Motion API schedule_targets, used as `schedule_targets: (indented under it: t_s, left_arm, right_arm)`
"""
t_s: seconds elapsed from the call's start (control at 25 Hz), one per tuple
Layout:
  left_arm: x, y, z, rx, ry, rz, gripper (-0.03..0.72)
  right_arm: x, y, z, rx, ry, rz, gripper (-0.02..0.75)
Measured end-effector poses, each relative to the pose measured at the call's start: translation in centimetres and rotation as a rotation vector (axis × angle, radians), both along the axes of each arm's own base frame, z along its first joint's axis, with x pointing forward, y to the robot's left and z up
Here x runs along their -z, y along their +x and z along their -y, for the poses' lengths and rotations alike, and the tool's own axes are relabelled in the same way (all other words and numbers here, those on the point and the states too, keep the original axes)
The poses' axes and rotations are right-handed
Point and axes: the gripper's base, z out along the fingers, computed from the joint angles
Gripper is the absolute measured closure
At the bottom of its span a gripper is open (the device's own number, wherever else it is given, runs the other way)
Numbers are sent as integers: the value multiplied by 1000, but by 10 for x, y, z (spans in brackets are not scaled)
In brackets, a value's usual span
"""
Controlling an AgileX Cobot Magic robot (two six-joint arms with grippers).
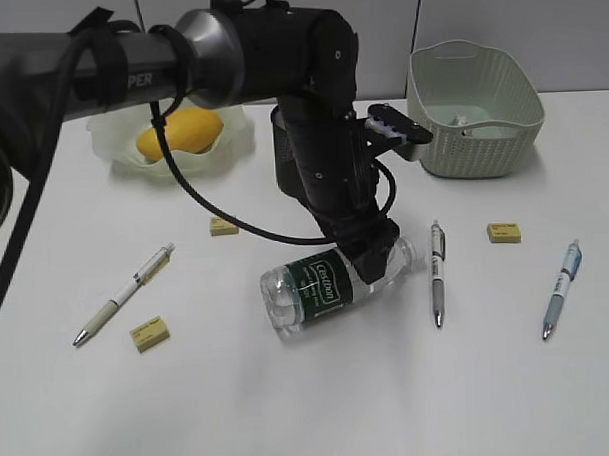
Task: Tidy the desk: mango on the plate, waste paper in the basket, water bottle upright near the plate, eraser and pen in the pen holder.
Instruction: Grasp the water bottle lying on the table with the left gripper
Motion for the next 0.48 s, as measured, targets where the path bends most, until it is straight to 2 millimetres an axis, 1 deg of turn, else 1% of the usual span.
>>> schedule_targets:
  t_s: [0.24,0.48]
  left_arm:
    - [18,2,0,9,49,-32,22]
    - [25,2,-1,15,69,-33,22]
  right_arm:
    - [0,0,0,0,0,0,207]
    - [0,0,0,0,0,0,207]
